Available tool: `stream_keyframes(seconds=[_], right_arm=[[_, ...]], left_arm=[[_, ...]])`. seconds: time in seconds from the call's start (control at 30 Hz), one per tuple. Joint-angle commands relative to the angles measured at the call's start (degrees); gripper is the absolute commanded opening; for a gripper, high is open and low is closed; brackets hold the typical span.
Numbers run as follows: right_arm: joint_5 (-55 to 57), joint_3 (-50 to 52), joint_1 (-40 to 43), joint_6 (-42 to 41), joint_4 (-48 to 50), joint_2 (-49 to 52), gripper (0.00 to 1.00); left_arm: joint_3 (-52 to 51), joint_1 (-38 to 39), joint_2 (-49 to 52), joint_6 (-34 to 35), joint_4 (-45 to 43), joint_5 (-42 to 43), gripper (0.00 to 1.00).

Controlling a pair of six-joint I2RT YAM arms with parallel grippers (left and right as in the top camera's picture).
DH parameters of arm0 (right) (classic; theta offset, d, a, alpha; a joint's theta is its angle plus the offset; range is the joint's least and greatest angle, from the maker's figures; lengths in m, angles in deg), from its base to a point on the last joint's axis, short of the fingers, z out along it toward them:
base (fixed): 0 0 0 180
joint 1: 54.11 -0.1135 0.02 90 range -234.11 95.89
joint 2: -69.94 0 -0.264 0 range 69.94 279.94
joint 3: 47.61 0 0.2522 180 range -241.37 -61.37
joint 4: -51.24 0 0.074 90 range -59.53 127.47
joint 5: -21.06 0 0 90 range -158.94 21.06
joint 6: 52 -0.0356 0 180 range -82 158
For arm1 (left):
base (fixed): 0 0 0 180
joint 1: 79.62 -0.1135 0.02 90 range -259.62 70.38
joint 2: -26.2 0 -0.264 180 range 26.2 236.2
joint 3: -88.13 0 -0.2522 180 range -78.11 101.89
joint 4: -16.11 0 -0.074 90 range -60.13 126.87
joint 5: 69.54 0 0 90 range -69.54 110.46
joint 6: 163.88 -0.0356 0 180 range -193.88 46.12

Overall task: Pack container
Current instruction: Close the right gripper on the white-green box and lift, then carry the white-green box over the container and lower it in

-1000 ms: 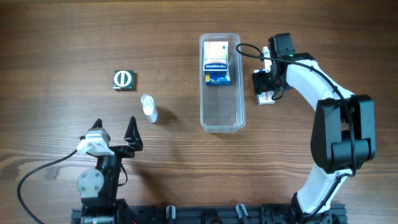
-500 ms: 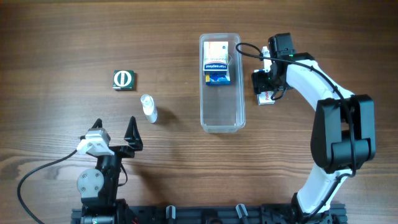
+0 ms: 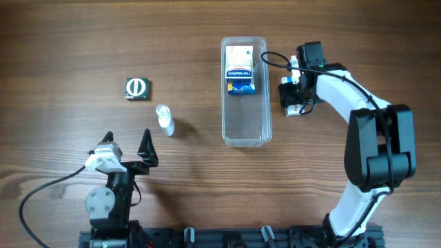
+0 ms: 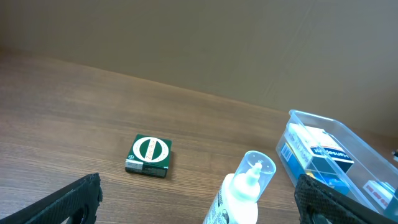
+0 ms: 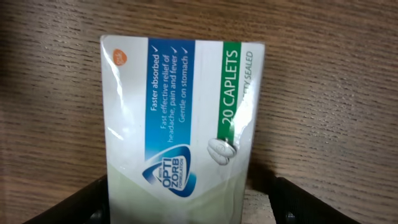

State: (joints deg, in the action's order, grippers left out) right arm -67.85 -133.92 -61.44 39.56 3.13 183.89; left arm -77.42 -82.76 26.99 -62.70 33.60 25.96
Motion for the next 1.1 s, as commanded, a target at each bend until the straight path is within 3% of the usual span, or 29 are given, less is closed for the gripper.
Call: stream_keyframes(seconds=[0.0,0.13,0.53,1.07], right_arm=[[-1.18,0.26,-0.20,-1.01,1.07,0.98,0.78],[-1.18,0.26,-0.20,-1.77,1.49,0.98,0.65],[-1.16,-1.55,-0.20,-3.21,-0.44,0.90,0.50],[-4.74,-13.16,-0.28,-6.21,-14.03,-5.77,0.48]], left_arm=[[-0.37,-0.48,-0.42,-0.92,0.13,0.68,1.00],[-0.37,-0.48,-0.42,-0.92,0.13,0.68,1.00],[-0.37,-0.48,-0.42,-0.92,0.13,0.68,1.00],[-0.37,-0.48,-0.42,-0.92,0.13,0.68,1.00]])
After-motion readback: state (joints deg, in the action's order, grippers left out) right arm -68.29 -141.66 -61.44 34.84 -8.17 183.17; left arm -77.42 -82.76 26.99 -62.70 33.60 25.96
